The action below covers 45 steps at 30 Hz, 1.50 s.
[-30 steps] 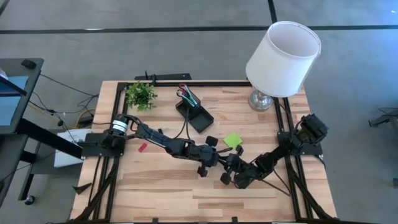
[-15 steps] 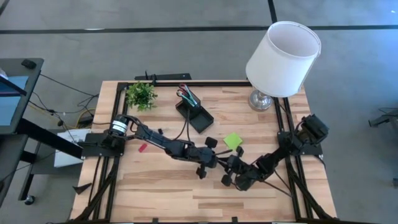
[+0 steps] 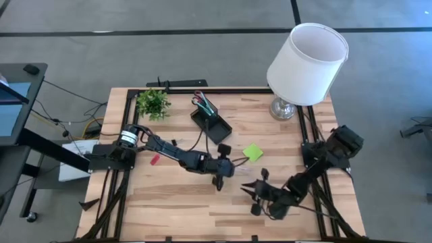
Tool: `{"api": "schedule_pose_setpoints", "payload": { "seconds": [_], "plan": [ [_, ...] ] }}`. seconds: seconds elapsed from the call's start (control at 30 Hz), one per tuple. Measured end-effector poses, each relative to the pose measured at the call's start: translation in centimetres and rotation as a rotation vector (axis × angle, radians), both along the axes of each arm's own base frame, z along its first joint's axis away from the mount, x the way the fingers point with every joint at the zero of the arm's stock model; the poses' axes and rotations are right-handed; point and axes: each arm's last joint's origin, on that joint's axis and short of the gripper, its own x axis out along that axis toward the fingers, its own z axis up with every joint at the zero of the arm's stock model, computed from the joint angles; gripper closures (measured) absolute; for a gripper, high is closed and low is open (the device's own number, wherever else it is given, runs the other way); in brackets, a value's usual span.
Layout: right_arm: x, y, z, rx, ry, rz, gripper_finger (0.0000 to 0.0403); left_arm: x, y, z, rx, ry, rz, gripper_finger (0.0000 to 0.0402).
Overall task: Pick and place office supplies into organizer
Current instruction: Put the violet pen into the desk organizer
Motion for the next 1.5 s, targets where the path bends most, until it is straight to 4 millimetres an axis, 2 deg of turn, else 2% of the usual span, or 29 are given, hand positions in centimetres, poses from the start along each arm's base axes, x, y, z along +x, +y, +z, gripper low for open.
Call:
{"api": "schedule_pose_setpoints", "payload": {
  "seconds": [0.13,0.23,0.4,0.53,0.63,0.77,0.83,0.93,1.03,1.17,1.33,1.5],
  "plan": [
    [-1.7,1.3,2.1,-0.032,-0.084,0.016,0.0341,-0.6,0.2,0.0,-0.002,0.068,0.009,0.0384],
    [-3.1,2.2,3.1,-0.040,-0.124,0.032,0.0341,-1.2,0.5,1.7,0.047,0.140,0.033,0.0384],
    [-4.4,3.2,2.6,-0.100,-0.146,0.036,0.0342,-2.2,1.3,7.2,0.220,0.325,0.115,0.0384],
    [-4.5,3.5,1.5,-0.118,-0.132,0.037,0.0342,-2.9,2.9,12.2,0.323,0.496,0.152,0.0385],
    [-4.2,3.3,0.4,-0.104,-0.122,0.012,0.0342,-3.6,5.2,16.0,0.366,0.565,0.227,0.0385],
    [-3.6,2.9,-1.2,-0.122,-0.097,-0.018,0.0342,-5.0,9.5,21.2,0.280,0.604,0.366,0.0385],
    [-3.2,2.6,-1.9,-0.142,-0.081,-0.029,0.0342,-5.4,12.1,23.0,0.216,0.551,0.433,0.0385],
    [-2.7,2.2,-2.8,-0.148,-0.069,-0.054,0.0342,-6.1,15.9,24.7,0.106,0.502,0.487,0.0385],
    [-2.2,1.7,-3.5,-0.094,-0.048,-0.074,0.0342,-7.2,19.1,24.9,0.079,0.516,0.549,0.0385],
    [-1.6,1.2,-4.5,-0.050,0.017,-0.057,0.0342,-7.9,22.1,23.2,0.052,0.594,0.601,0.0385],
    [-0.8,0.4,-5.4,-0.039,0.070,-0.061,0.0342,-8.4,23.2,20.6,0.065,0.734,0.551,0.0385],
    [-0.1,-0.5,-5.6,-0.020,0.102,-0.075,0.0343,-7.9,23.9,18.7,0.084,0.750,0.466,0.0385]
  ]
}}
